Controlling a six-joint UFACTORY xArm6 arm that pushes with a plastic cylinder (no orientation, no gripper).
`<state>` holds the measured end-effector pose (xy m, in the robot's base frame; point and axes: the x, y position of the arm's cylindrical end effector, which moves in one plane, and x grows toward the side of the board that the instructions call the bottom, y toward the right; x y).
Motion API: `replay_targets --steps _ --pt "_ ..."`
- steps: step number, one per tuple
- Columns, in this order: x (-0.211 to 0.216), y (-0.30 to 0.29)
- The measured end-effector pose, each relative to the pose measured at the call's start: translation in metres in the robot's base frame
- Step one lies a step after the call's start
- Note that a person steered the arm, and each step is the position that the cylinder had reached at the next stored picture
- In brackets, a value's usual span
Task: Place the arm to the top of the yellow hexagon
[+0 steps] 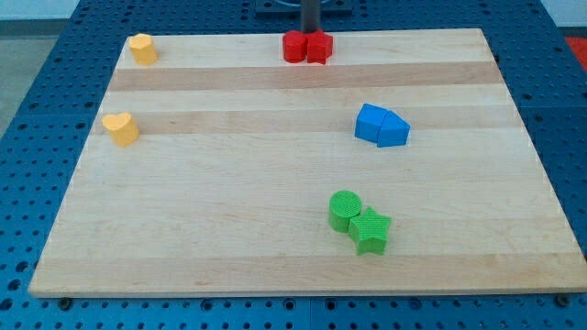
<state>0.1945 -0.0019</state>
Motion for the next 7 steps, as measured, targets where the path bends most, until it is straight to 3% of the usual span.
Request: replay_targets --steps 7 --pt "-0.003 -0.168"
